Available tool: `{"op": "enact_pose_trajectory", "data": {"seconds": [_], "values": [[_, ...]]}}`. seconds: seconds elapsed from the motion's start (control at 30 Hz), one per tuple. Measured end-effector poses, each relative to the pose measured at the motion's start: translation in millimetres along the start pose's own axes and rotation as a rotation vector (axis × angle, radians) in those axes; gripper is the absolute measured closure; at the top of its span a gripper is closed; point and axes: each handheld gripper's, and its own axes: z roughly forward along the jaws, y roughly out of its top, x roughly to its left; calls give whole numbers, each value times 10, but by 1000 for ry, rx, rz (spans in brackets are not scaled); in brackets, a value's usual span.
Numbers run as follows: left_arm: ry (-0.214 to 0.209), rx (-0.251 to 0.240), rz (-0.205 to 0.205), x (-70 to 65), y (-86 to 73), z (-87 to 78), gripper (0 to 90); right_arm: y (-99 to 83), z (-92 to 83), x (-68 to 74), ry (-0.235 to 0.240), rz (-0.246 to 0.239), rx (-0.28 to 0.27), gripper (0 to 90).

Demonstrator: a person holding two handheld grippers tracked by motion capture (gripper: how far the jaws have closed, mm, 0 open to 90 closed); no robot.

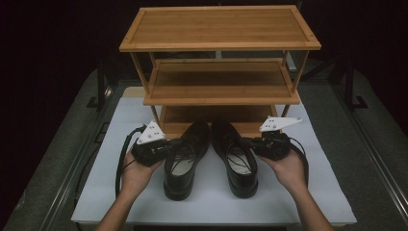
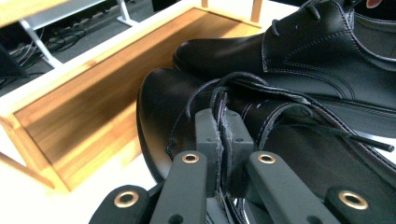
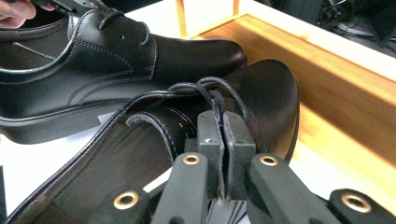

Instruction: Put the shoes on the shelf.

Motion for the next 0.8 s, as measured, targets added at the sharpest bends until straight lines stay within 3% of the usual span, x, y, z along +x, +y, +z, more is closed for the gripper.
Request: {"op": "enact_pose_trajectory", "data": {"seconds": [0.43,0.8], "values": [[73,-39,3,253,241,425,877,134,219,-382,-63,14,-19,872],[144,-37,-28,392,241,893,878,247,497,-608,-144,25,-16,871]]}}
